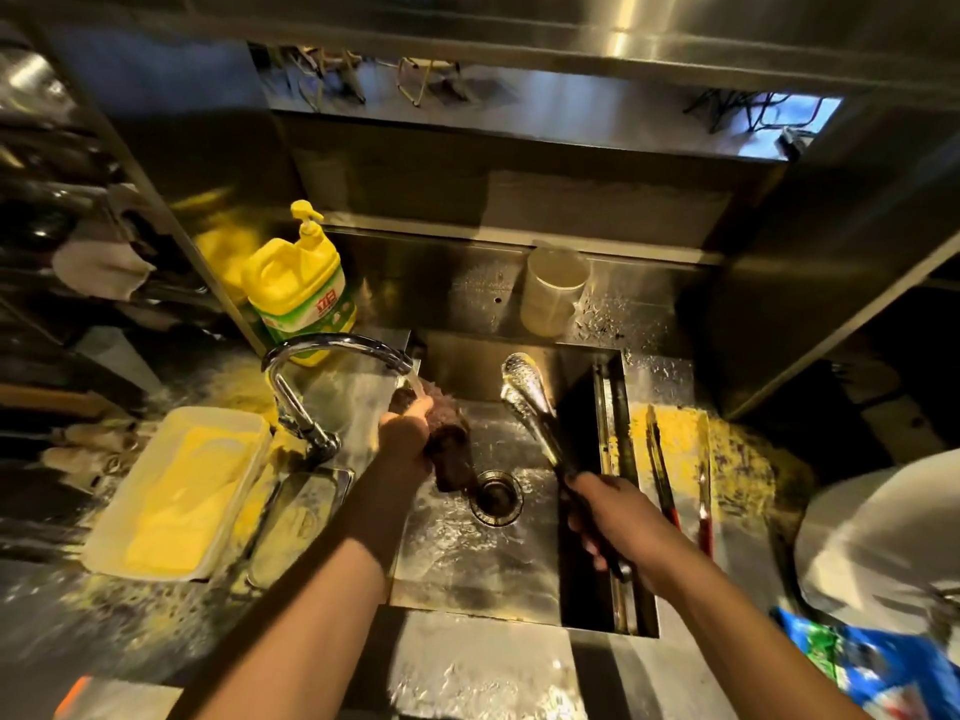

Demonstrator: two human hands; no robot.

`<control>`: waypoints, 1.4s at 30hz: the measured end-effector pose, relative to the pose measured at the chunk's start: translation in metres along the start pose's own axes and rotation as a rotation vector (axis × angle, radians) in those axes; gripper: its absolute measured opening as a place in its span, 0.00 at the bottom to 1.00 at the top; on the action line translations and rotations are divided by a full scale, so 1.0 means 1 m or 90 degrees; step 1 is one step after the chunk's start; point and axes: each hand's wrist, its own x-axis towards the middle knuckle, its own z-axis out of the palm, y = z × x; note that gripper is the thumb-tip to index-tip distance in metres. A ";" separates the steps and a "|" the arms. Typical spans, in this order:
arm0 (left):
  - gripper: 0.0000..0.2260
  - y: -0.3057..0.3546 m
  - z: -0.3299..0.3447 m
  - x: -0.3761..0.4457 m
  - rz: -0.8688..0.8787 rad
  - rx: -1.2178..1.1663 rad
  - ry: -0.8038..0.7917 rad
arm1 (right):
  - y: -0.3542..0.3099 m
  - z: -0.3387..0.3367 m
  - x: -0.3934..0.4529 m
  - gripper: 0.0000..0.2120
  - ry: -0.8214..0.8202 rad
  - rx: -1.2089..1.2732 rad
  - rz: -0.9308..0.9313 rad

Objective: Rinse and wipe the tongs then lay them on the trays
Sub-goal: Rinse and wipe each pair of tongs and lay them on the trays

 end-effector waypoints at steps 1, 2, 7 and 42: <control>0.05 -0.002 -0.001 -0.003 -0.011 -0.026 -0.031 | -0.003 0.000 0.004 0.13 -0.017 0.023 0.000; 0.06 -0.003 -0.001 -0.006 -0.021 -0.047 -0.060 | -0.005 0.001 0.007 0.12 -0.040 0.053 0.002; 0.09 -0.009 -0.008 -0.010 -0.048 -0.057 -0.108 | -0.014 0.004 0.015 0.22 -0.095 0.071 0.012; 0.18 0.007 0.019 -0.003 -0.079 -0.027 -0.103 | -0.026 0.067 0.018 0.05 0.020 -0.247 -0.066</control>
